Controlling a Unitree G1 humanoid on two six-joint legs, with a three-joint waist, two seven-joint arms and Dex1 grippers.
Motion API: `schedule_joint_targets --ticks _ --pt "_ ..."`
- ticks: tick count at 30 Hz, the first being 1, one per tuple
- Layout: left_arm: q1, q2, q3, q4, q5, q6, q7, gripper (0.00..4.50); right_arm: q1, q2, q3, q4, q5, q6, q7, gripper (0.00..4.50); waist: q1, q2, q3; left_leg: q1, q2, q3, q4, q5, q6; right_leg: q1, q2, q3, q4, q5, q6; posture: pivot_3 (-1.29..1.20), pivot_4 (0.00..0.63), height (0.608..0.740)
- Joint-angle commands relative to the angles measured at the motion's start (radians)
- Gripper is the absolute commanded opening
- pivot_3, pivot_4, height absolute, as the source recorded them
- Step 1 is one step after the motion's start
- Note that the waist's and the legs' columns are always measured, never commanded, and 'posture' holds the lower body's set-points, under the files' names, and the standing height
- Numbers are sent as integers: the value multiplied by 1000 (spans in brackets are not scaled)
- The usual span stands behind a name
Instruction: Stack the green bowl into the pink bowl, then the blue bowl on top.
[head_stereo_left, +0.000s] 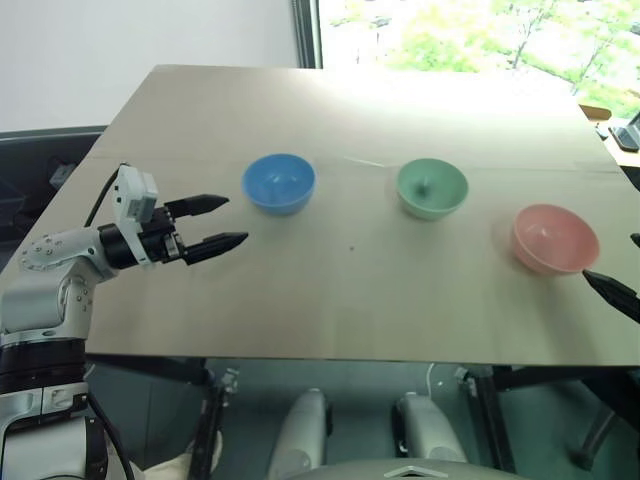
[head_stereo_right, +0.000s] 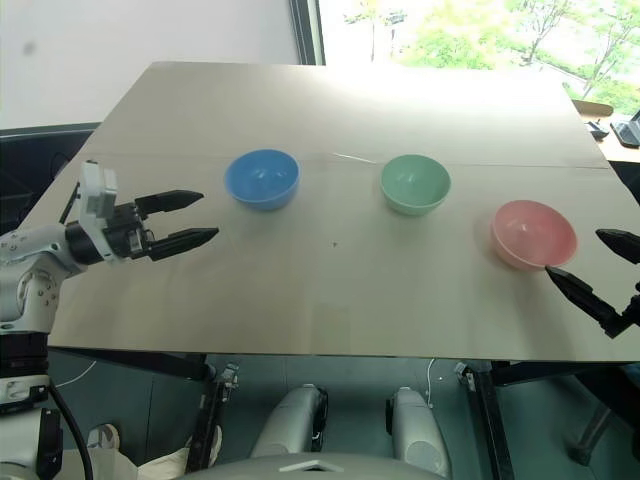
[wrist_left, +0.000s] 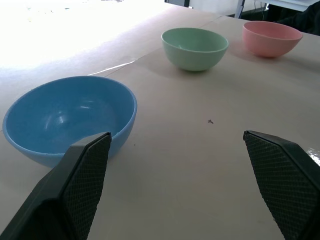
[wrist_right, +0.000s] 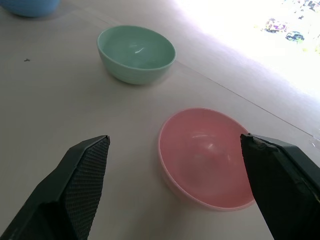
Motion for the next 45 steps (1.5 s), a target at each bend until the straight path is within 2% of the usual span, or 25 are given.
schedule_joint_targets --ticks 1,9,14,17,22,31,32,35,36,42,45 --pt "-10 19 28 -22 -15 13 -5 4500 -4 -8 -16 -28 -2 3 -6 4400 0 0 0 0 0 0 0 0 0 0 0 0 0 0 0 0 150 740" --pt "-23 -7 21 -79 -51 52 0 4500 -38 7 82 -52 -29 -2 -55 4400 0 0 0 0 0 0 0 0 0 0 0 0 0 0 0 0 150 740" --pt "-28 -37 0 -157 -65 60 4 4500 -108 10 244 -28 -162 -42 -131 4400 -1 0 0 0 0 0 0 0 0 0 0 0 0 0 0 0 150 740" --pt "-52 -72 -18 -206 -87 64 7 4500 -194 -2 392 11 -285 -6 -236 4400 -1 0 0 0 0 0 0 0 0 0 0 0 0 0 0 0 150 740" --pt "-44 -114 -28 -264 -104 30 -15 4500 -327 26 566 108 -365 15 -279 4400 -2 0 0 0 0 0 1 0 0 -1 0 0 1 0 0 0 150 740" --pt "16 -110 -18 -384 -180 76 -26 4500 -418 79 679 215 -438 -9 -304 4400 -2 0 0 -1 0 0 1 0 0 -1 0 0 2 0 0 0 150 740" --pt "20 -107 -18 -401 -189 84 -24 4500 -430 84 686 232 -450 -18 -307 3862 -2 0 0 -1 0 0 1 0 0 -1 0 0 2 0 0 0 150 740" --pt "18 -104 -15 -421 -201 97 -7 4500 -454 89 694 265 -471 -52 -302 2774 -1 0 0 -1 0 0 1 0 0 -1 0 0 2 0 0 0 150 740" --pt "18 -105 -14 -423 -201 99 -2 4500 -457 90 694 270 -479 -64 -303 2243 -2 0 0 -1 -1 0 1 0 0 -1 0 1 2 0 0 0 150 740" --pt "17 -110 -21 -432 -207 107 6 4500 -451 91 697 278 -503 -90 -290 14 -2 0 0 0 0 0 1 0 0 -1 0 1 2 0 0 0 150 740" --pt "10 -113 -30 -424 -202 102 4 4500 -444 94 696 271 -516 -98 -292 14 -2 0 0 0 0 0 1 0 0 -1 0 1 2 0 0 0 150 740"
